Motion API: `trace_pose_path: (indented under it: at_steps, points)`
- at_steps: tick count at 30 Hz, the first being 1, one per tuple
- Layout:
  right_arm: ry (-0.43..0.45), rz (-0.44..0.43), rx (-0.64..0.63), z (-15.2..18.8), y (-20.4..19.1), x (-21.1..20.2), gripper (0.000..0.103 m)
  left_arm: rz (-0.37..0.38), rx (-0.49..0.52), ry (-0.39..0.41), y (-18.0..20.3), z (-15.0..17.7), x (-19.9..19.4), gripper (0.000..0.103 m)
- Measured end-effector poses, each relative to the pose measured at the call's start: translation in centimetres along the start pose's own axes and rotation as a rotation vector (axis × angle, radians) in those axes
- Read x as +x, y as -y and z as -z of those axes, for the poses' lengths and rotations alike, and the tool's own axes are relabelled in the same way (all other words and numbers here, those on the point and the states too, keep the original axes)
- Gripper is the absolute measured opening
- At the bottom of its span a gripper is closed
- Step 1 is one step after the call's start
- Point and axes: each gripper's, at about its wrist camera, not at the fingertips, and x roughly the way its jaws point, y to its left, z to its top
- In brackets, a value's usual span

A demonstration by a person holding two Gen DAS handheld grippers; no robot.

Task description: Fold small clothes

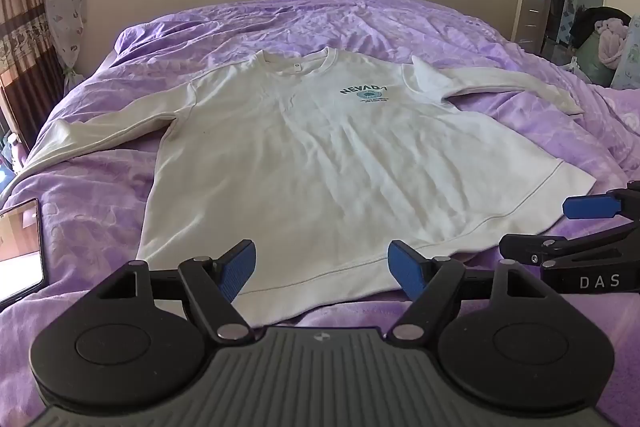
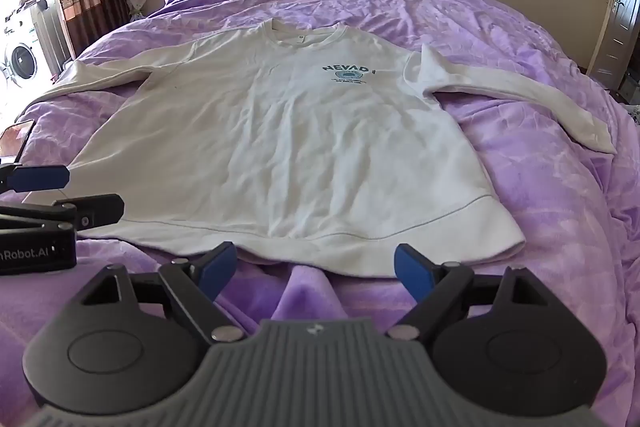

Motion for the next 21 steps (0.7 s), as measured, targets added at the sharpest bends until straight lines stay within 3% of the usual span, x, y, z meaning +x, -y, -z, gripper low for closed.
trace_pose_path:
  at_steps: [21]
  points:
    - [-0.001, -0.005, 0.004, -0.05, 0.06, 0.08, 0.082, 0.002, -0.003, -0.003, -0.01, -0.02, -0.01, 0.088]
